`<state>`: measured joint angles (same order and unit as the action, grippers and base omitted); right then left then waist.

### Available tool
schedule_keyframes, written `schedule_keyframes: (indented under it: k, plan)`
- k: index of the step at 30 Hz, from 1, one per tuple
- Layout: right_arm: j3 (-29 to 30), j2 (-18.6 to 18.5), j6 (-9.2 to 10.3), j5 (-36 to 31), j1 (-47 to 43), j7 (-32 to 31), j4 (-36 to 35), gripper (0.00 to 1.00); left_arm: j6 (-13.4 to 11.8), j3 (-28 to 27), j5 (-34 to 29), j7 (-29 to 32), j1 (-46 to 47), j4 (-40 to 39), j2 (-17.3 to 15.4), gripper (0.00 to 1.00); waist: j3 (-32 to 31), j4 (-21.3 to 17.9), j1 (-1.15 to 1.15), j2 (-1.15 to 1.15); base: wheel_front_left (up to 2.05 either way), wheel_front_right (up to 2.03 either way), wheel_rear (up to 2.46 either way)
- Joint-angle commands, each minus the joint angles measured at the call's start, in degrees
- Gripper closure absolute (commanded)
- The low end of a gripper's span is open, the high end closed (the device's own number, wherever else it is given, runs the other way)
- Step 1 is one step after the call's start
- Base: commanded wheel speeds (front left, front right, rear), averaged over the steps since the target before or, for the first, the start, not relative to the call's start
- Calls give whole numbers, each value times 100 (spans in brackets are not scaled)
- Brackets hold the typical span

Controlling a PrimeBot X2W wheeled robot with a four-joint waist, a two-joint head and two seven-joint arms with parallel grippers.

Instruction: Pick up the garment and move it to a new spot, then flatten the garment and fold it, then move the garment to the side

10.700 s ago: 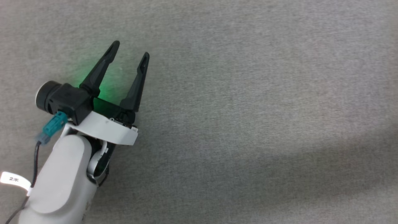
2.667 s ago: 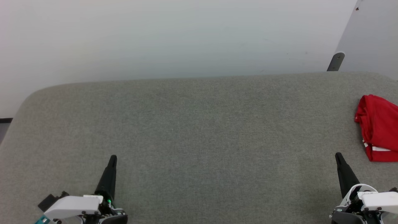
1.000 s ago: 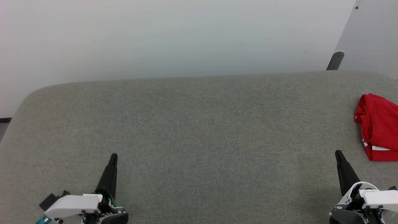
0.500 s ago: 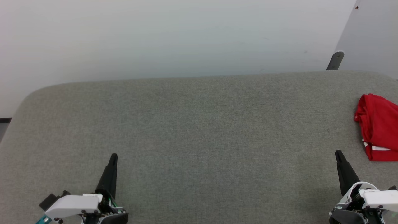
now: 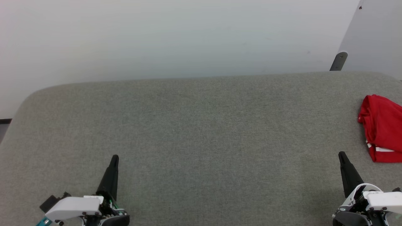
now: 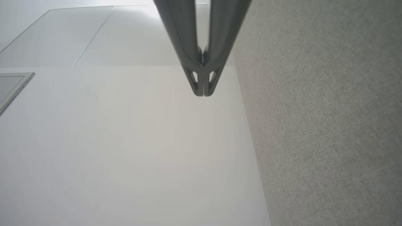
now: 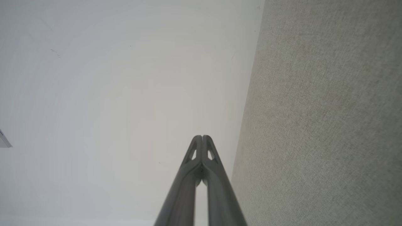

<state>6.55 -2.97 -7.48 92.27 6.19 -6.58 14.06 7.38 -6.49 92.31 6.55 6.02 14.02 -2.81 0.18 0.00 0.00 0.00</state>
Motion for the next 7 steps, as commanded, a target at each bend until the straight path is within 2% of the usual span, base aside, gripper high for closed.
schedule_keyframes:
  k: [1,7]
  plan:
    - [-1,21,-2,27,21,-13,2,100,20,-12,19,17,52,5,2,100,0,0,0,0,0,0,0]
    - [-1,21,-2,27,21,-12,2,100,20,-12,19,17,52,5,2,100,0,0,0,0,0,0,0]
